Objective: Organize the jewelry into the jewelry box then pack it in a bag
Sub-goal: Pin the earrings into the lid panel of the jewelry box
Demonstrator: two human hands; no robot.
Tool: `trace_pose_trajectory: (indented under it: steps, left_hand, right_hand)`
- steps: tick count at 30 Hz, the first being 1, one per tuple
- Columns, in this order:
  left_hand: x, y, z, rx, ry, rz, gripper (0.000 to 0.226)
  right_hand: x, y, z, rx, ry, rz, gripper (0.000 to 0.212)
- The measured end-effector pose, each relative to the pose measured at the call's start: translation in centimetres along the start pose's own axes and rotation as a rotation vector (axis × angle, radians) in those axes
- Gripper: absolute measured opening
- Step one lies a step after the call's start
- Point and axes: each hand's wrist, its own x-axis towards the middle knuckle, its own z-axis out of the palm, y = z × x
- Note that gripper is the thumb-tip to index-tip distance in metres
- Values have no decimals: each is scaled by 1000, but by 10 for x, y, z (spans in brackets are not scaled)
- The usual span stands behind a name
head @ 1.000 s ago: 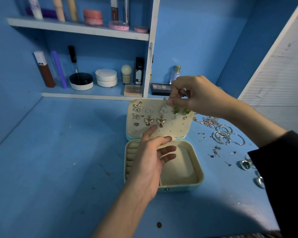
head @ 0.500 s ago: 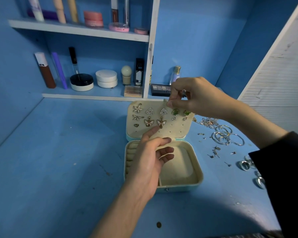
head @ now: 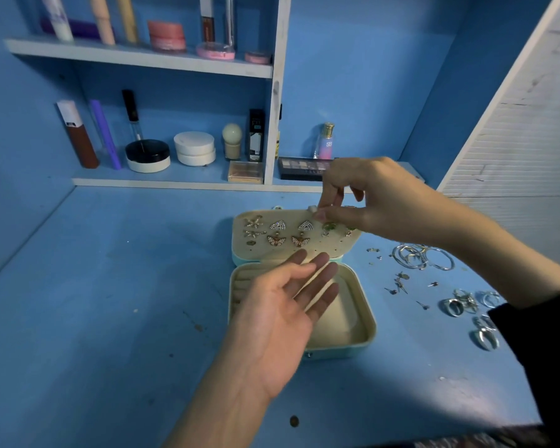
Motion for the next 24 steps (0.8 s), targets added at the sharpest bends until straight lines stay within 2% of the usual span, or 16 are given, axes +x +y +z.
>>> trace_pose_trajectory:
  steps: [3, 5, 11, 13, 18, 21, 24]
  left_hand:
    - [-5, -12, 3, -56, 77, 87, 29]
    - [-7, -20, 1, 36, 170, 251, 23]
    - [-1, -11, -19, 578, 338, 974, 32]
    - [6, 1, -31, 798, 357, 1125, 37]
    - [29, 23, -47, 1140, 264, 1248, 19]
    - [39, 29, -50, 1204, 239, 1332, 17]
    - [48, 33, -52, 1206, 208, 1375, 15]
  right_hand:
    - [-9, -3, 2, -31, 9, -43, 13]
    - [-16, -5, 5, -33, 21, -55, 13]
    - [-27, -9, 12, -52, 96, -29, 18]
    - [-27, -9, 13, -83, 135, -9, 18]
    - [-24, -1, 20, -152, 236, -14, 12]
    - [-26, 3, 22, -155, 272, 5, 17]
    - [-35, 8, 17, -13, 349, 98, 22]
